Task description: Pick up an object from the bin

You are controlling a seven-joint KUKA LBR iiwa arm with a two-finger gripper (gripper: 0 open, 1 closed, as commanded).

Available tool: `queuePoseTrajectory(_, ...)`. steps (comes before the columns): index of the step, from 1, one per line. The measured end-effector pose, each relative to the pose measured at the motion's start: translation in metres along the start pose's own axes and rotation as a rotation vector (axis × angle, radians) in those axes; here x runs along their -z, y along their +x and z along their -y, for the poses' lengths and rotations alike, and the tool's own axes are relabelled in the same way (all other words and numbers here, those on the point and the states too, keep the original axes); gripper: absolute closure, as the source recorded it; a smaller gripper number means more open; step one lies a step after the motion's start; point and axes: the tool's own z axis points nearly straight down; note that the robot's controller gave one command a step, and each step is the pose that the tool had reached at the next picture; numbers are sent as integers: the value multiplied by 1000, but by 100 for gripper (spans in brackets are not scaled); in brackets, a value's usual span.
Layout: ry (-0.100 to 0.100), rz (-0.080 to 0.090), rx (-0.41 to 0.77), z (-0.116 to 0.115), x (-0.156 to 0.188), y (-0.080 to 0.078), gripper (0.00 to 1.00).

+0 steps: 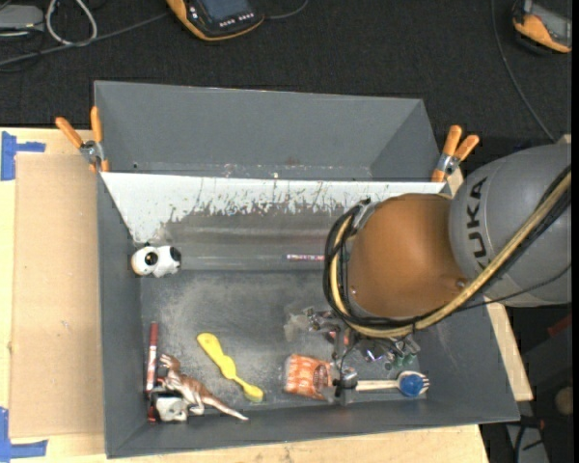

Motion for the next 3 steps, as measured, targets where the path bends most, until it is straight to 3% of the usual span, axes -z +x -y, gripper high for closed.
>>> queuePoseTrajectory(1,-4,2,188,19,-53,6,100)
queuePoseTrajectory(2,-4,2,187,19,-53,6,100)
queuePoseTrajectory(3,-8,-4,197,18,1,2,100)
